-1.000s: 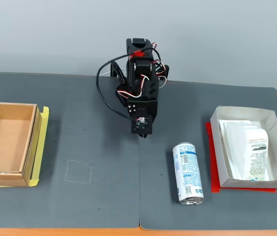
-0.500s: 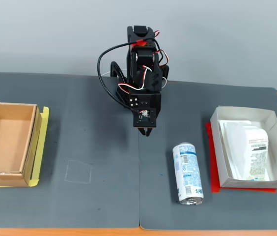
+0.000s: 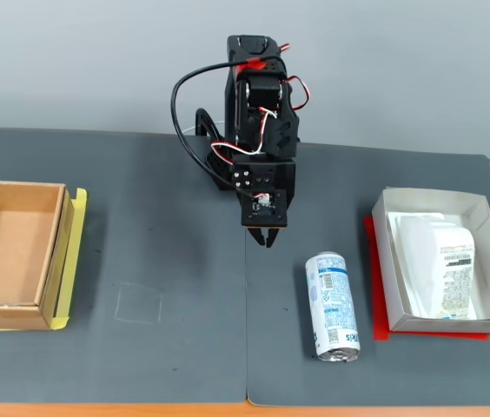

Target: Pick the can and put it in the brown box

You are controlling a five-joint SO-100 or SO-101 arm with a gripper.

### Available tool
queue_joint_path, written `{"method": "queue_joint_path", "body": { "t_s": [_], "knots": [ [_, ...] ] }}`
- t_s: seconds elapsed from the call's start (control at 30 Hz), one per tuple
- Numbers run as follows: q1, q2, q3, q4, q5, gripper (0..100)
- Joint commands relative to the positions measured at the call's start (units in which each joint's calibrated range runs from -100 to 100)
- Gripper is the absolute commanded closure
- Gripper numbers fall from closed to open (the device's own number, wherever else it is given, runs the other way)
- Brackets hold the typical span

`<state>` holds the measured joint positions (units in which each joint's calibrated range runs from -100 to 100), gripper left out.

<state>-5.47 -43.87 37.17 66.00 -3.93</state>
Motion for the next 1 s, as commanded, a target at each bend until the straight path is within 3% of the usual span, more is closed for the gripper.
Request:
{"method": "queue_joint_path", "body": {
  "t_s": [0.0,0.4,0.57,0.97],
  "knots": [
    [-2.2,3.0,-5.7,0.0,0.0,99],
    [-12.3,11.5,-9.4,-0.1,-0.9,99],
    [-14.8,14.2,-9.8,-0.4,-4.5,99],
    [-18.4,25.4,-16.3,-0.3,-4.9,99]
  ]
}}
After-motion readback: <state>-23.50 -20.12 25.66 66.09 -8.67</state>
